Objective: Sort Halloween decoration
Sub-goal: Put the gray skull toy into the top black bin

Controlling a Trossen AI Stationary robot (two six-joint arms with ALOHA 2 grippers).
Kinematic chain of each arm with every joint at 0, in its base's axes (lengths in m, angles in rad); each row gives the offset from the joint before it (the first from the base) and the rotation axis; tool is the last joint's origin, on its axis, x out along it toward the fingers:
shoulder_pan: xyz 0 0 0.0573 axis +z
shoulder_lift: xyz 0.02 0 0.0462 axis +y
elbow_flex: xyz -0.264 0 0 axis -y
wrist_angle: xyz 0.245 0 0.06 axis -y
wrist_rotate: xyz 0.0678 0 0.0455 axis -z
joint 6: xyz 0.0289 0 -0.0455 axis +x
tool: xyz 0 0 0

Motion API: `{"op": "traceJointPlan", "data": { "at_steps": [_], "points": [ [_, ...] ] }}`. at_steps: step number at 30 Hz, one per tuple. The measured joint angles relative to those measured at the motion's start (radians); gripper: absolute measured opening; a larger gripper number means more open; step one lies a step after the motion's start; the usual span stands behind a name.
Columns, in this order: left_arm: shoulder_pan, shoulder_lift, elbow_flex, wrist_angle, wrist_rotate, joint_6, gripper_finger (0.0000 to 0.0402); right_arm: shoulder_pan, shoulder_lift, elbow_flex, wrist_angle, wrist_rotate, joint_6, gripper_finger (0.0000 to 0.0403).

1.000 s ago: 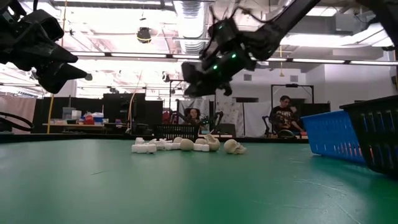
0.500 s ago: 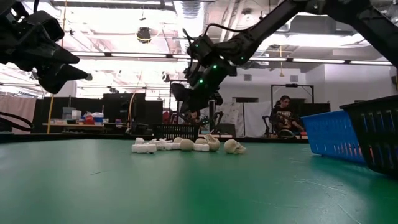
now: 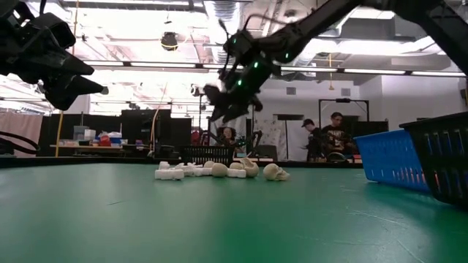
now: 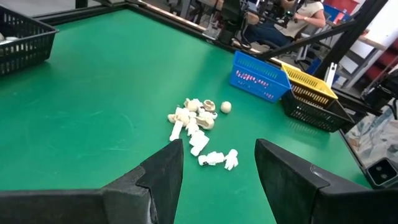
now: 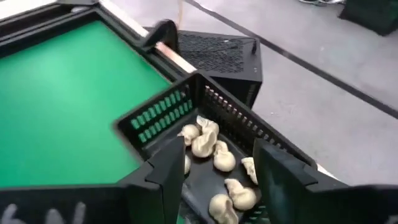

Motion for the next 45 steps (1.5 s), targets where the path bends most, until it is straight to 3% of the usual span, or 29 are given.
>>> {"op": "traceJointPlan", "data": {
  "at_steps": [7,13,18,23,28,33,40,45],
  "points": [
    [0.0,0.0,0.0,0.001,0.005,-0.002,0.0189,0.063,-0.205,0.0,-0.217,-0.093,-0.114,0.017],
    [0.0,0.0,0.0,0.002,0.006,-0.002,0.0189,0.175,-0.428,0.0,-0.489,-0.096,-0.125,0.0166],
    [0.0,0.0,0.0,0.003,0.003,-0.002,0.0189,0.324,-0.584,-0.037,-0.656,0.0,-0.024,0.0166],
    [0.0,0.0,-0.001,0.004,0.004,-0.003,0.0189,0.535,-0.667,-0.241,-0.632,0.13,0.153,0.0166],
    [0.0,0.0,-0.001,0.004,0.004,0.0,0.0189,0.703,-0.654,-0.462,-0.469,0.203,0.33,0.0166],
    [0.0,0.0,-0.001,0.003,0.004,0.0,0.0189,0.799,-0.535,-0.587,-0.2,0.299,0.318,0.0166],
    [0.0,0.0,-0.001,0.003,0.003,-0.006,0.0189,0.803,-0.324,-0.598,-0.042,0.305,0.139,0.0166],
    [0.0,0.0,-0.001,0.001,0.004,-0.019,0.0189,0.762,-0.282,-0.598,-0.035,0.265,0.132,0.0166]
  ]
}}
